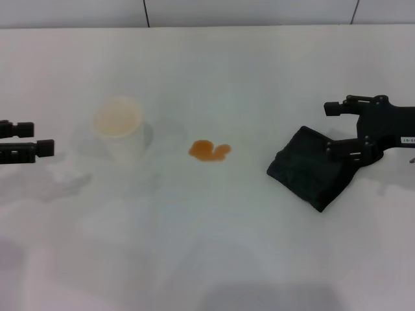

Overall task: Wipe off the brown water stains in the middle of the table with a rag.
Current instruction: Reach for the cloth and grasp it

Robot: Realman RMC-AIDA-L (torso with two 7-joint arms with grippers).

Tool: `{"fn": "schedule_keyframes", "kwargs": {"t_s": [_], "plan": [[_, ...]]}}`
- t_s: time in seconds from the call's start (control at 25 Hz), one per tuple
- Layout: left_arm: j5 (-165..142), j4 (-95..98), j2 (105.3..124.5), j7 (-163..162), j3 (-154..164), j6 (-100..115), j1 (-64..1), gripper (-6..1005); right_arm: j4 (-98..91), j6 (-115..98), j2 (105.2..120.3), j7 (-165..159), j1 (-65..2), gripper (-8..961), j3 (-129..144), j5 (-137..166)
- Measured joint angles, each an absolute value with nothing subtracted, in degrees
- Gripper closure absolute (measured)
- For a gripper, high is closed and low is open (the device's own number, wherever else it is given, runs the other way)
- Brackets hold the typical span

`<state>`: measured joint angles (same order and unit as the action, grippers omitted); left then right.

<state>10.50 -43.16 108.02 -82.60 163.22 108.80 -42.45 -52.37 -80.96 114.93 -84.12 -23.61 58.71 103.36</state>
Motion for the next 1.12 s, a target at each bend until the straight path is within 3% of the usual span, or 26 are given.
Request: {"fn": "schedule_keyframes", "kwargs": {"t_s": [0.4,1.12], "plan": [[6.3,-42.7,111.51,-77.3,163.2,108.4,-45.8,137,-52.0,-80.8,115.11,-83.6,-23.8,99,58.7,103.3],[-1.1,-43.4,109.85,-80.3,163.2,108.8,-50.4,138,-52.4,-80.8,114.98,-83.4,-23.8,99,59.4,104.8]]}}
